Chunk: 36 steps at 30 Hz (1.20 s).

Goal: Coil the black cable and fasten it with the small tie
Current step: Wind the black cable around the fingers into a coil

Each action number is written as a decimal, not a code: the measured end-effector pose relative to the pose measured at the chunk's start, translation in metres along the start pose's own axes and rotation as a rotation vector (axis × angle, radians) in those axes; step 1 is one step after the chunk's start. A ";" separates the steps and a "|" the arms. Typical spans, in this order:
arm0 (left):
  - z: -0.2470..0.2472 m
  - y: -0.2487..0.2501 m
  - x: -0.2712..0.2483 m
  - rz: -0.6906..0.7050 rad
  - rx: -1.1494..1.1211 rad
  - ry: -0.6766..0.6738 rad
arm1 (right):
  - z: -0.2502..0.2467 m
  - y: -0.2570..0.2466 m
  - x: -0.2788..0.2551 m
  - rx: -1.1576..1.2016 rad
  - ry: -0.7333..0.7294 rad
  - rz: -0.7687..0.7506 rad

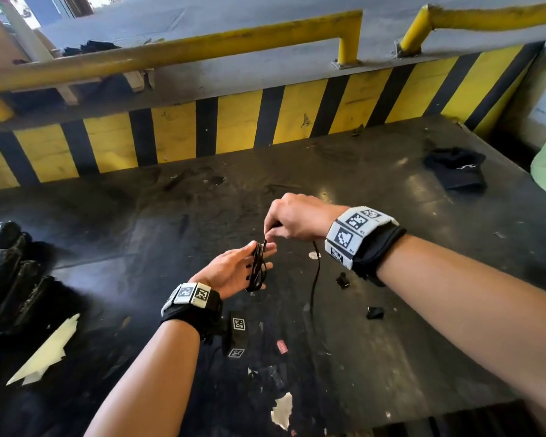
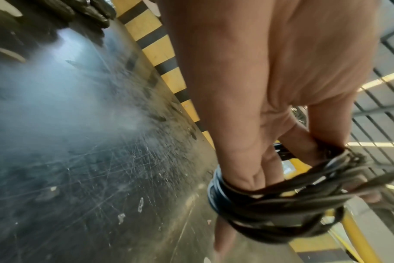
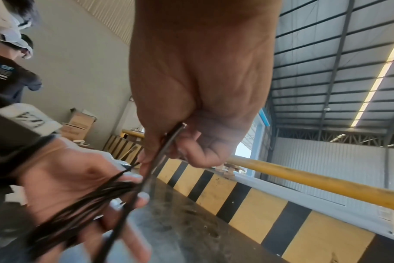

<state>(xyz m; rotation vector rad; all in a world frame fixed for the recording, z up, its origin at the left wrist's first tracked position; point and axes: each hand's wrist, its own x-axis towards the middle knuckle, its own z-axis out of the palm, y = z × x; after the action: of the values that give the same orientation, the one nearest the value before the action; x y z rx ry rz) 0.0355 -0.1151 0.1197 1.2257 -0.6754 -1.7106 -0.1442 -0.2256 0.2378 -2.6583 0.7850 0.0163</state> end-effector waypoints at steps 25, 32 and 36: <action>0.033 0.009 -0.025 0.086 -0.198 -0.278 | 0.008 0.039 0.022 0.426 0.109 0.024; 0.043 0.032 -0.037 0.205 -0.260 -0.368 | 0.070 0.054 0.007 0.679 0.051 0.130; 0.045 0.036 -0.031 0.270 -0.300 -0.357 | 0.115 0.039 -0.013 0.709 0.021 0.128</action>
<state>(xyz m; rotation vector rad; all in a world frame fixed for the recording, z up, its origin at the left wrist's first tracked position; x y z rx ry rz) 0.0091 -0.1071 0.1793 0.5985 -0.7242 -1.7381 -0.1651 -0.2093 0.1184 -1.9407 0.7833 -0.2171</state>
